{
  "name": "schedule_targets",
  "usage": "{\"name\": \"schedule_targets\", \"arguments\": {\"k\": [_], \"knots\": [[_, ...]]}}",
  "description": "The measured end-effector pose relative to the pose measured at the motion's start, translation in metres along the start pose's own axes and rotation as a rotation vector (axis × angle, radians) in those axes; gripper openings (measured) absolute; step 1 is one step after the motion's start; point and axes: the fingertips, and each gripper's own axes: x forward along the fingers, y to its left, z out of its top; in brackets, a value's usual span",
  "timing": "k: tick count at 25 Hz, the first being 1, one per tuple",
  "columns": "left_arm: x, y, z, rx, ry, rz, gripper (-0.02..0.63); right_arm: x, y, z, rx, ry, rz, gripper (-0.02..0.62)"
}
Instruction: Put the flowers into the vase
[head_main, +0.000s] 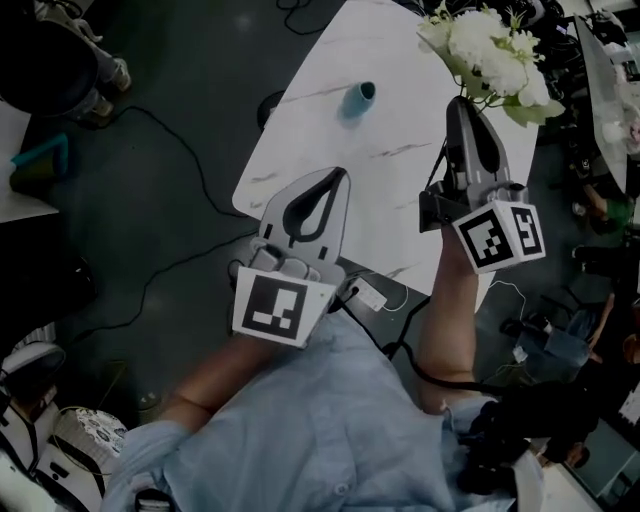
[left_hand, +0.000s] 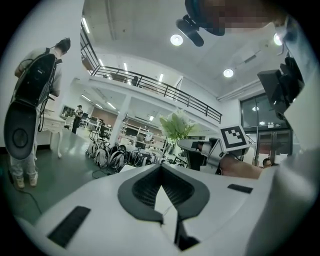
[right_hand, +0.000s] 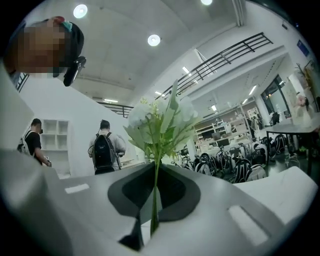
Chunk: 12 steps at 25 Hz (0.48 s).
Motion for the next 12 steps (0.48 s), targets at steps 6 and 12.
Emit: {"name": "schedule_targets", "arguments": {"k": [6, 12], "knots": [[0.000, 0.003, -0.012, -0.018, 0.002, 0.018, 0.005, 0.009, 0.002, 0.002, 0.001, -0.087, 0.052, 0.009], [0.023, 0.034, -0.020, -0.057, 0.033, 0.049, 0.005, 0.050, -0.008, -0.006, 0.013, -0.117, 0.086, 0.009]]}}
